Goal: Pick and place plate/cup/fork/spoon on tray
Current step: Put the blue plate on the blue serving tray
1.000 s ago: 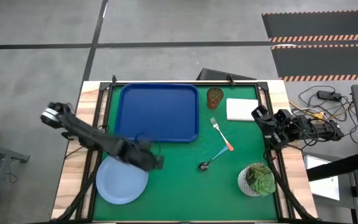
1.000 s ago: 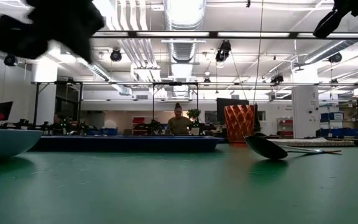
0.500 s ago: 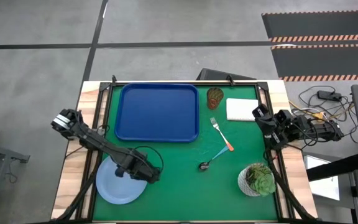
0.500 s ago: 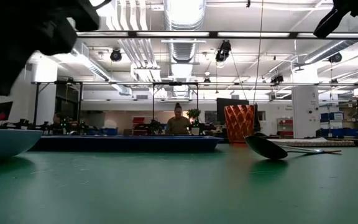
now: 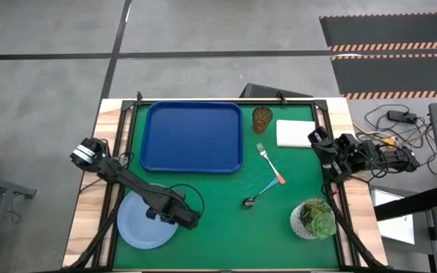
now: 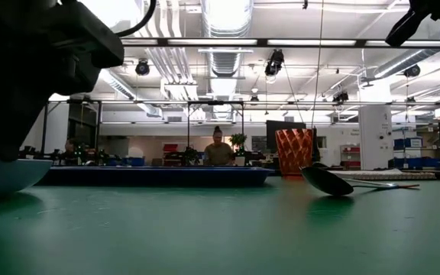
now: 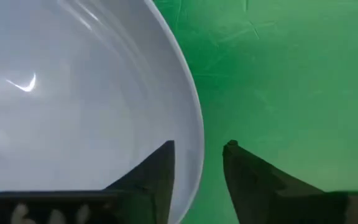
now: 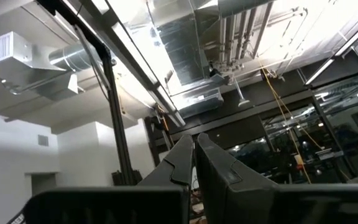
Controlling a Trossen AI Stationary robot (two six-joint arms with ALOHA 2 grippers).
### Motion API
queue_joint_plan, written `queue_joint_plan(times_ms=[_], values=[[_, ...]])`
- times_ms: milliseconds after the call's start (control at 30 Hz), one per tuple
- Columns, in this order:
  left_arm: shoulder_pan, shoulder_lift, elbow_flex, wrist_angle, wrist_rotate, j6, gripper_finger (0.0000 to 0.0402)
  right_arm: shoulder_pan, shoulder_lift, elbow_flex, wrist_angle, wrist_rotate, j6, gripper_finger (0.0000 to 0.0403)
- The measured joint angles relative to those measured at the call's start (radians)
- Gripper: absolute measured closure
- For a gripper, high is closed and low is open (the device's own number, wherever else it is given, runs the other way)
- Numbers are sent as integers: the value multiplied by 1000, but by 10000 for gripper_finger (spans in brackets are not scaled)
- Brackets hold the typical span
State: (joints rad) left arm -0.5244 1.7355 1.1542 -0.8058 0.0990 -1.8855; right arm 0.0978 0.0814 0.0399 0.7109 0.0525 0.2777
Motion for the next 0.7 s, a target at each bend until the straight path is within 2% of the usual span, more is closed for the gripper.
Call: queue_joint_plan(times_ms=[100, 233, 333, 533, 700], values=[[0, 13, 0, -8, 0, 17, 269, 0, 0, 0, 0, 0, 0, 394], [0, 31, 0, -8, 0, 32, 277, 0, 0, 0, 0, 0, 0, 394], [1, 35, 0, -7, 17, 32, 304, 0, 0, 0, -1, 0, -1, 394], [1, 35, 1, 4, 22, 29, 388, 0, 0, 0, -1, 0, -1, 394], [1, 32, 4, 21, 24, 9, 395, 0, 0, 0, -1, 0, -1, 394]])
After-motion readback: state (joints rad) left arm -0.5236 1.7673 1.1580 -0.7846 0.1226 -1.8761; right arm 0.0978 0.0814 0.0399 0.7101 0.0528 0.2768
